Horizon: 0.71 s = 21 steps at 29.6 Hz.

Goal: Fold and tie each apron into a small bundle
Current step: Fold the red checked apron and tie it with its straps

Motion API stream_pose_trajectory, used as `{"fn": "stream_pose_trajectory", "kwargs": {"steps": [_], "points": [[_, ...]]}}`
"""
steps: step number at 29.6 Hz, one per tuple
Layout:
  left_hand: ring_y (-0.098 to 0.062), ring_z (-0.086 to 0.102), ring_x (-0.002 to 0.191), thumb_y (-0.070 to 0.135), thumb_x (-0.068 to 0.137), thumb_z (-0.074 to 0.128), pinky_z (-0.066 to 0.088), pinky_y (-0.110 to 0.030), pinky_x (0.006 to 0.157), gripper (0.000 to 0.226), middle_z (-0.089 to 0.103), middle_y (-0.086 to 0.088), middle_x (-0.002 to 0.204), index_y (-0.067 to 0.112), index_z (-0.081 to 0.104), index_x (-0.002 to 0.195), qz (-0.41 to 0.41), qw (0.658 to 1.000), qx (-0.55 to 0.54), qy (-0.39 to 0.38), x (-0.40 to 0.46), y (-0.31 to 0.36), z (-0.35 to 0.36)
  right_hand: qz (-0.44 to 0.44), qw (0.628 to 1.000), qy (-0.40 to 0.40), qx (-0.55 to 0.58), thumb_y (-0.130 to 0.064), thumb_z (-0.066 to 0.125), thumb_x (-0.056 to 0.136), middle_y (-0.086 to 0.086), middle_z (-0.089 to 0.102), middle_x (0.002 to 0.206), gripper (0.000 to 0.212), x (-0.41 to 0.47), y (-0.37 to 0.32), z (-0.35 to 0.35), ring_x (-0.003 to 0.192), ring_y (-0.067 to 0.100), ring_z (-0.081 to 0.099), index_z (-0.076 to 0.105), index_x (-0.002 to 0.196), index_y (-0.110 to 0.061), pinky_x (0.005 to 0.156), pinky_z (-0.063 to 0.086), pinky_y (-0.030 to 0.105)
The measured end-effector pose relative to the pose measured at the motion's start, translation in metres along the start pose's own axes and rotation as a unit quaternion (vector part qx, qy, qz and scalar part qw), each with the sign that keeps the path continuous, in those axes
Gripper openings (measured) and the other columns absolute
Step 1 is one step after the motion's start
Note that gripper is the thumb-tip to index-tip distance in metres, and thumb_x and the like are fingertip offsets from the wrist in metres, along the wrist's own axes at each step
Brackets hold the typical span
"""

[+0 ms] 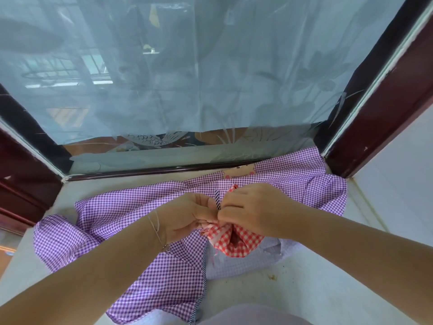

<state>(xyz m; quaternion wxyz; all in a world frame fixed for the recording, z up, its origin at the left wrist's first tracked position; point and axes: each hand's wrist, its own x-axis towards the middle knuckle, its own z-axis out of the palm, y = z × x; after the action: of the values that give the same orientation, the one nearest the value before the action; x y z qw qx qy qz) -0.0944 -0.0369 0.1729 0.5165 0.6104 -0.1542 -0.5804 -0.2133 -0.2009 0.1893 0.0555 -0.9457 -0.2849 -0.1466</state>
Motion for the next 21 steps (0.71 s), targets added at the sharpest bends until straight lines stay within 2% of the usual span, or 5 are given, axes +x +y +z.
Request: {"fn": "stream_pose_trajectory", "kwargs": {"steps": [4,7,9,15,21], "points": [[-0.030,0.057,0.083,-0.017,0.078,0.060,0.052,-0.039,0.087,0.013,0.061,-0.026,0.090,-0.013,0.061,0.090,0.063,0.992,0.098,0.039,-0.005,0.007,0.003,0.244,0.939,0.033,0.241,-0.033,0.052,0.096,-0.013,0.063,0.089,0.017,0.004,-0.003,0.000,0.077,0.002,0.058,0.060,0.101,-0.019,0.070,0.049,0.011],[-0.015,0.061,0.070,-0.010,0.079,0.063,0.054,-0.028,0.078,0.024,0.068,-0.004,0.075,0.012,0.066,0.071,0.132,0.960,0.230,0.090,-0.005,0.009,0.005,0.342,0.904,-0.019,0.257,-0.026,0.046,0.100,-0.005,0.066,0.099,0.015,0.007,0.000,0.007,0.085,0.005,0.063,0.055,0.109,-0.018,0.078,0.054,0.020],[-0.002,0.064,0.070,0.002,0.081,0.068,0.051,-0.013,0.072,0.022,0.068,0.013,0.072,0.022,0.069,0.072,0.198,0.900,0.370,0.115,-0.005,0.005,0.008,0.364,0.885,-0.061,0.285,-0.024,0.050,0.099,-0.006,0.066,0.104,0.011,0.010,0.002,0.011,0.090,0.004,0.063,0.055,0.108,-0.021,0.081,0.053,0.018],[-0.006,0.060,0.058,0.030,0.086,0.048,0.049,-0.018,0.046,0.023,0.065,0.010,0.079,0.021,0.070,0.089,0.413,0.627,0.644,0.150,0.001,-0.017,0.002,0.396,0.846,-0.114,0.338,-0.015,0.063,0.091,-0.006,0.069,0.099,0.016,0.014,0.014,0.013,0.084,0.001,0.063,0.066,0.107,-0.017,0.079,0.052,0.014],[-0.011,0.059,0.057,0.017,0.082,0.063,0.049,-0.023,0.041,0.017,0.068,0.001,0.086,0.014,0.072,0.096,0.480,0.496,0.713,0.128,0.007,-0.017,-0.015,0.408,0.801,-0.175,0.401,-0.015,0.057,0.095,-0.015,0.066,0.083,0.031,0.019,0.020,0.012,0.067,0.004,0.067,0.061,0.125,-0.021,0.073,0.056,0.019]]}}
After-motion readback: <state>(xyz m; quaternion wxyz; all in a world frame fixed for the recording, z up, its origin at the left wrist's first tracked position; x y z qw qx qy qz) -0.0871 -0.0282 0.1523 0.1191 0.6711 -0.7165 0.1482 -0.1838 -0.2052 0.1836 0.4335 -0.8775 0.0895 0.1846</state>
